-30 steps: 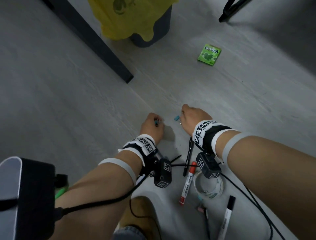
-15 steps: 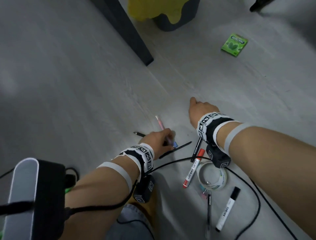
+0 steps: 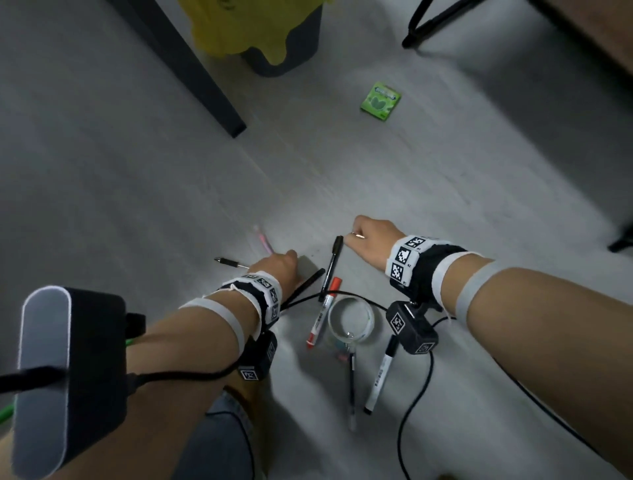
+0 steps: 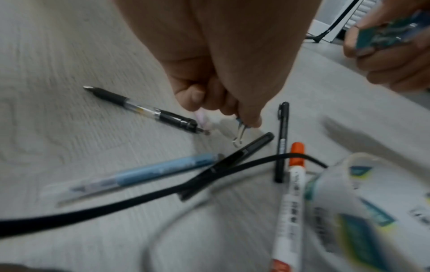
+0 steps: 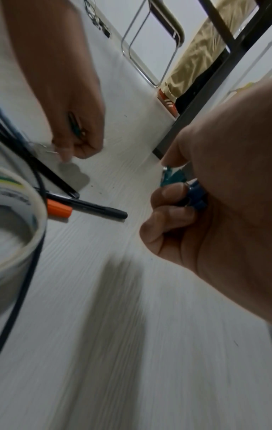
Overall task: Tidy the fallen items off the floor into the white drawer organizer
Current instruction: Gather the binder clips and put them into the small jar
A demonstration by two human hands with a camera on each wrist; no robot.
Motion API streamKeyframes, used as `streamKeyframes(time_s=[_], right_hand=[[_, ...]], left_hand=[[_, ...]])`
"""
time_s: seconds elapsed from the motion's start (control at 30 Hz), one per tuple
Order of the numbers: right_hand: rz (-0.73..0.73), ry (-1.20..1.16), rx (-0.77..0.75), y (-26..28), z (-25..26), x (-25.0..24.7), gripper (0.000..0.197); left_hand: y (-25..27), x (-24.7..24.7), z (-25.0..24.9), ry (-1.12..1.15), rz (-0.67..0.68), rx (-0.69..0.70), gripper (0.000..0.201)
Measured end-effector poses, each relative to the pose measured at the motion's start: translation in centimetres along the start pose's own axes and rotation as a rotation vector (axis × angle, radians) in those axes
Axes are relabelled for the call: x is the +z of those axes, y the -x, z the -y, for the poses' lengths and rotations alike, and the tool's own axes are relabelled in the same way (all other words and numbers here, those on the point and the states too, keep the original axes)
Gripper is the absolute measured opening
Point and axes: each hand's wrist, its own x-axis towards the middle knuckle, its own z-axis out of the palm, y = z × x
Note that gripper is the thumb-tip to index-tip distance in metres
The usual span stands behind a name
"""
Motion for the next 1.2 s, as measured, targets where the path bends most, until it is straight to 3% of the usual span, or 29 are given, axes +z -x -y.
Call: streamKeyframes(time_s=[0.13, 0.27, 0.4, 0.5, 0.63, 0.7, 0.77, 0.87, 1.03, 1.2], right_hand=[[0.097, -0.077, -0.055, 3.9, -0.3, 0.4, 0.023], [0.24, -0.099, -0.092, 7.5, -0.3, 1.9, 0.021], [0.477, -0.053, -0.107, 10.2, -0.7, 4.4, 0.015], [0.603, -0.055, -0.031, 11.4, -1.5, 6.8, 0.019], [0.69, 0.068, 0.009, 12.1, -3.1, 9.4, 0.026], [0.723, 0.097, 0.033, 12.2, -3.7, 10.4, 0.022], [0.706, 0.102, 0.042, 12.2, -4.2, 10.9, 0.025], [0.566, 0.151, 0.004, 11.7, -4.7, 11.3, 0.031], [0.343, 0.088, -0.019, 10.1, -4.5, 10.3, 0.026], [0.351, 0.165, 0.026, 10.2, -5.3, 10.5, 0.018]], left_hand=[[2.2, -0.5, -2.6, 0.173, -0.056, 0.081, 0.029], [5.0, 0.6, -4.8, 0.266, 0.058, 0.133, 0.026], [6.6, 3.5, -5.7, 0.273, 0.13, 0.164, 0.023], [7.0, 5.3, -6.5, 0.211, 0.179, 0.147, 0.026], [7.6, 6.1, -7.5, 0.357, -0.057, 0.055, 0.024], [7.6, 6.5, -7.6, 0.451, -0.104, -0.006, 0.024], [7.5, 6.8, -7.4, 0.465, -0.063, -0.085, 0.026], [7.5, 7.4, -6.8, 0.402, 0.062, -0.142, 0.033], [7.9, 7.7, -7.7, 0.226, 0.188, 0.048, 0.033], [6.9, 8.3, -8.6, 0.145, 0.172, 0.065, 0.049]])
